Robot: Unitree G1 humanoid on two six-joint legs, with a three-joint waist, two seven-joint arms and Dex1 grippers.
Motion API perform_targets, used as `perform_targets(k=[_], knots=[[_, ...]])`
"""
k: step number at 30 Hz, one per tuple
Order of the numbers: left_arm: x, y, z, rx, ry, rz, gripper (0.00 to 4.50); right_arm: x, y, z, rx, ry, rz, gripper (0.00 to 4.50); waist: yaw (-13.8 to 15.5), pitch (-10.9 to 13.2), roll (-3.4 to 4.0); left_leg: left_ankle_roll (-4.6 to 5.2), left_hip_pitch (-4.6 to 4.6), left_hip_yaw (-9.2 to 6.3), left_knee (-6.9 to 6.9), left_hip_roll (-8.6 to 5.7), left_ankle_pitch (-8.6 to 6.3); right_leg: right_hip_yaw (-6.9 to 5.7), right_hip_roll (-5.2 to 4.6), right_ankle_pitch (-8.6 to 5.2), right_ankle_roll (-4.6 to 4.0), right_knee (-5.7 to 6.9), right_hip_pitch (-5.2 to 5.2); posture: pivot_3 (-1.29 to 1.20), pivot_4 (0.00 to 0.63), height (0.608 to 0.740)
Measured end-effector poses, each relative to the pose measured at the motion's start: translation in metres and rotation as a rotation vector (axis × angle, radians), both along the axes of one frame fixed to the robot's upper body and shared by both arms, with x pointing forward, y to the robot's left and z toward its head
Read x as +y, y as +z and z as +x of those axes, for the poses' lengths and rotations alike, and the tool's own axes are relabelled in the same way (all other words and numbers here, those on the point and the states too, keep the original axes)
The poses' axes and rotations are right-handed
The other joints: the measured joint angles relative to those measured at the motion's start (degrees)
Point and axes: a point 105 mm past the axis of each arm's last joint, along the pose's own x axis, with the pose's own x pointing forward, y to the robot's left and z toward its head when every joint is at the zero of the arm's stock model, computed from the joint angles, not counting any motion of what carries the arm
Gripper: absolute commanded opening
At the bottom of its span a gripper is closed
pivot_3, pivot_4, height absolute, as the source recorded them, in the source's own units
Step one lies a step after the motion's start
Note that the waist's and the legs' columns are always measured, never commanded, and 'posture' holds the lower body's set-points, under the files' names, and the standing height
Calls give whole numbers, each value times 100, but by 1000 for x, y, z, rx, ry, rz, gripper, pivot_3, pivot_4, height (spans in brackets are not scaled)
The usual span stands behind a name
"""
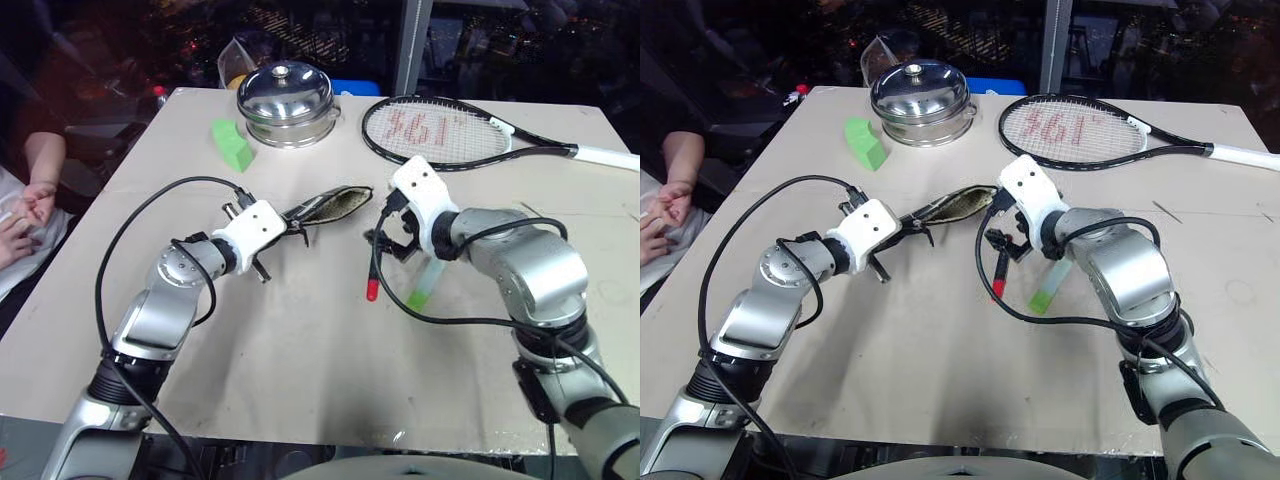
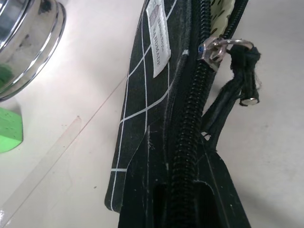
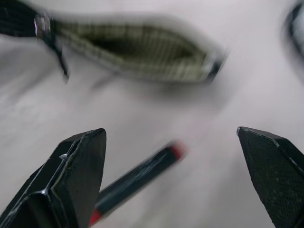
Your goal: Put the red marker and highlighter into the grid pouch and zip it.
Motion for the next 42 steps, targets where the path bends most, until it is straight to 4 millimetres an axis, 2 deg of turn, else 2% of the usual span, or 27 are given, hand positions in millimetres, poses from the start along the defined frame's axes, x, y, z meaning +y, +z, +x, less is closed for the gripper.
perform_targets(k=[1,2,4,6,7,8,11,13,16,21,24,25,26,27,28,30,33,36,38,42], knots=[[0,0,1,1,1,-1,0,5,-14,-2,69,-17,13,4470,1,0,0,-1,-2,2,-1,-1,1,1,3,0,0,2,-4,0,150,740],[1,-1,1,4,0,-2,0,8,-38,-5,171,-49,12,4470,2,0,0,-6,-4,4,-1,-5,4,1,7,0,0,6,-8,0,150,740],[1,-2,2,5,-1,-4,0,8,-51,-6,222,-70,-1,4470,2,2,2,-18,-10,12,-1,-10,11,6,7,0,1,10,-17,0,150,740],[2,-3,2,10,2,-4,0,11,-51,-4,228,-74,-12,4470,-1,-5,-9,-15,-4,14,1,-10,10,5,7,0,2,12,-13,0,150,740],[2,-4,2,12,3,-4,0,12,-52,-3,234,-68,-20,3965,-6,-8,-15,-11,0,14,2,-10,8,5,7,0,2,12,-12,0,150,740],[3,-4,2,14,4,-4,0,15,-54,-2,236,-61,-47,3709,-14,-10,-18,-3,2,14,2,-8,3,5,8,0,2,12,-12,0,150,740],[3,-5,2,16,4,-5,0,15,-57,1,218,-32,-128,2335,-54,-13,-22,-1,8,13,2,-6,2,11,6,-1,1,17,-10,0,150,740],[1,-6,2,19,2,-12,0,26,-59,-2,172,56,-200,1432,-92,-14,-22,-2,9,9,1,-5,2,15,3,-1,0,21,-9,0,150,740],[0,-9,-1,29,1,-16,0,28,-59,-2,89,144,-301,221,-93,-15,-25,-1,9,9,2,-8,2,14,0,-1,1,20,-7,0,150,740],[-1,-12,-4,39,2,-17,0,27,-57,-3,-26,254,-379,208,-69,-15,-24,-1,3,7,3,-8,1,10,-10,-1,2,18,-8,0,150,740],[-1,-12,-5,43,-3,-24,0,6,-49,1,-112,273,-469,208,-13,-7,-22,-1,-7,11,4,-10,1,11,-10,-1,2,14,-18,0,150,740],[0,-13,-6,47,-4,-25,0,1,-42,3,-140,272,-493,208,-9,-2,-21,-1,-11,15,4,-10,2,14,-11,-1,2,14,-25,0,150,740],[0,-14,-7,56,-9,-27,0,-5,-27,7,-193,273,-523,208,-9,1,-22,-1,-11,16,3,-8,2,15,-11,-1,2,16,-27,0,150,740],[0,-14,-7,59,-13,-28,0,-6,-18,8,-224,275,-535,208,-14,1,-22,-1,-10,19,1,-4,2,15,-10,-1,1,16,-30,0,150,740],[-1,-15,-7,64,-20,-29,0,-4,0,9,-291,288,-550,208,-30,1,-22,-2,-10,21,-2,-1,2,17,-7,-3,-2,20,-36,0,150,740],[-2,-15,-8,69,-28,-29,0,0,12,9,-345,308,-562,208,-27,1,-23,-6,-11,21,-4,1,4,20,-4,-10,-14,39,-46,0,150,740],[-7,-14,-9,72,-48,-29,0,1,21,15,-400,321,-614,208,-7,2,-22,-12,-11,22,-7,1,8,19,-3,-11,-16,41,-50,0,150,740],[-19,-12,-10,66,-93,-36,0,6,23,24,-459,349,-691,208,-6,3,-22,-11,-11,30,-4,-4,7,16,-2,-11,-15,41,-50,0,150,740],[-25,-11,-11,66,-114,-44,0,11,17,28,-482,385,-739,208,-6,4,-23,-13,-13,32,-3,-4,8,17,0,-11,-14,41,-51,0,150,740],[-28,-8,-12,67,-118,-52,0,15,11,30,-496,424,-772,208,-5,6,-24,-29,-14,32,-4,-3,18,19,1,-11,-14,41,-52,0,150,740]])
